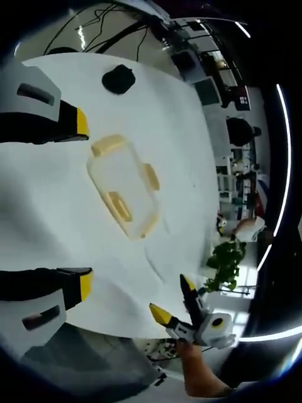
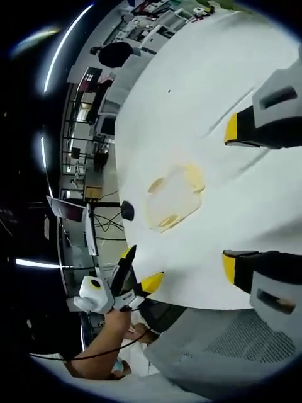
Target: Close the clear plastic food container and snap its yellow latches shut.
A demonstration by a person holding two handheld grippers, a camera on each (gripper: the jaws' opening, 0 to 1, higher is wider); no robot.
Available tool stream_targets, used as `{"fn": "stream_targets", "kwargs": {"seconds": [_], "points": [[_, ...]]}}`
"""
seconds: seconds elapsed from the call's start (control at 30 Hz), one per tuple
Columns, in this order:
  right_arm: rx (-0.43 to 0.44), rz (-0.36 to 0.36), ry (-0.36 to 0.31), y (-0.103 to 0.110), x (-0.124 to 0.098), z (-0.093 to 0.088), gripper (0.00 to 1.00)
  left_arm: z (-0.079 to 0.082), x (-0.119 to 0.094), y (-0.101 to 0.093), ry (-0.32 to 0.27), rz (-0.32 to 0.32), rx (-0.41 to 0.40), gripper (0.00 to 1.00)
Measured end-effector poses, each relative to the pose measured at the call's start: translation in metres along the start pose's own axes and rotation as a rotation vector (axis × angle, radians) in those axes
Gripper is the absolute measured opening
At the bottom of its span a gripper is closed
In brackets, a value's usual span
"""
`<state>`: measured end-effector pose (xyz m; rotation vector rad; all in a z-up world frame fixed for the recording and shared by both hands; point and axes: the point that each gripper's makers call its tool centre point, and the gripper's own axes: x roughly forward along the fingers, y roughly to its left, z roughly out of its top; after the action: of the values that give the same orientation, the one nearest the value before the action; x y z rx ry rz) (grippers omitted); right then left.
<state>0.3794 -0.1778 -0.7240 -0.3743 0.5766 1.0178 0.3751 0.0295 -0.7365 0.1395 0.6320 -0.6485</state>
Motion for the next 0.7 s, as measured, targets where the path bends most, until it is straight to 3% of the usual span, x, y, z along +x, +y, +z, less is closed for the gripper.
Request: {"fn": "stream_targets", "kwargs": {"seconds": [0.7], "points": [[-0.037,0.031,0.029,-0.008,0.011,0.001,0.61,-0.001,0.008,0.018,0.049,-0.034,0.069,0.77]]}}
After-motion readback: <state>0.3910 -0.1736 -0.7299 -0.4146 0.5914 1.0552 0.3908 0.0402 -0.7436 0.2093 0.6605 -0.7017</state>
